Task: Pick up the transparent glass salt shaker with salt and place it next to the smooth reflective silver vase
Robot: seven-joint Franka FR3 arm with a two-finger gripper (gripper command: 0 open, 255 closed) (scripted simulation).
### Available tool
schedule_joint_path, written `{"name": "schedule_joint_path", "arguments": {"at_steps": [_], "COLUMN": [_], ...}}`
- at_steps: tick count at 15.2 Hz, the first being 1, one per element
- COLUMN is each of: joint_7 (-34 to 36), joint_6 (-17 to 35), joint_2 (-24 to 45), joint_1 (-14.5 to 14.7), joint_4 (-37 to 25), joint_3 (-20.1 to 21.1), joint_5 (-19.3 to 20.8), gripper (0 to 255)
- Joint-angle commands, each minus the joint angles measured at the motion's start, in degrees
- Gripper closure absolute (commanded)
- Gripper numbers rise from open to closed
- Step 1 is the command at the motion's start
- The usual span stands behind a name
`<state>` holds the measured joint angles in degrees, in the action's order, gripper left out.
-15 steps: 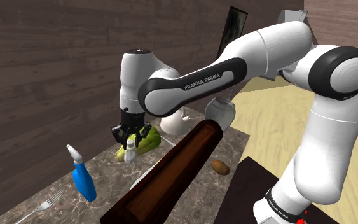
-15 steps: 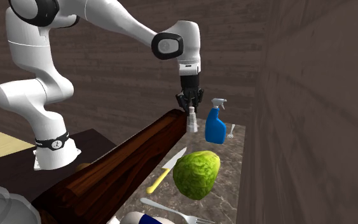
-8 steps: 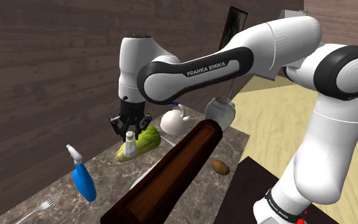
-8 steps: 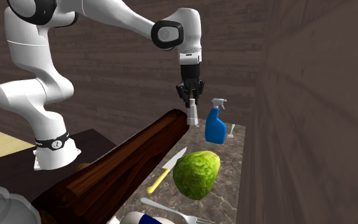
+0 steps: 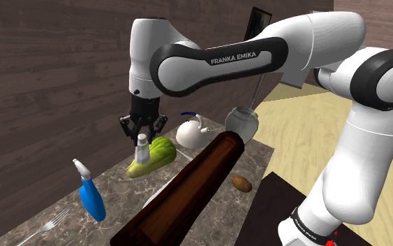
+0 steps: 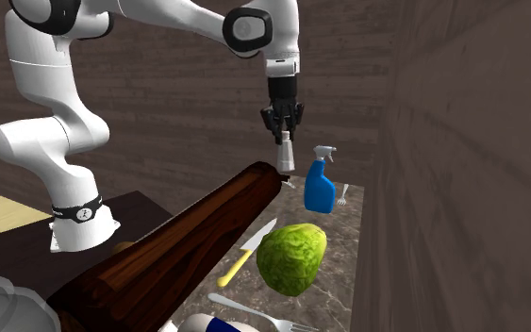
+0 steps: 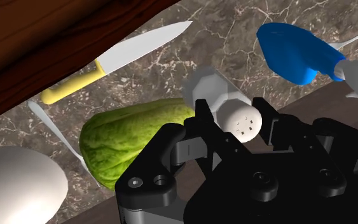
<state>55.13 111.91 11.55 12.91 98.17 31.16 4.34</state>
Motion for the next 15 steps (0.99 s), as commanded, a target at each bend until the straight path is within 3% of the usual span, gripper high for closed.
{"name": "schedule_joint_path", "arguments": {"at_steps": [1, 15], "joint_7": [-0.2, 0.0], "joint_6": [-1.4, -12.2], "joint_2": [-0.3, -0.1], "joint_1": [-0.1, 0.5], "joint_4": [-1.1, -12.1], "joint_3": [0.0, 0.3], "joint_5": [-0.2, -0.2], "gripper": [255, 255]}}
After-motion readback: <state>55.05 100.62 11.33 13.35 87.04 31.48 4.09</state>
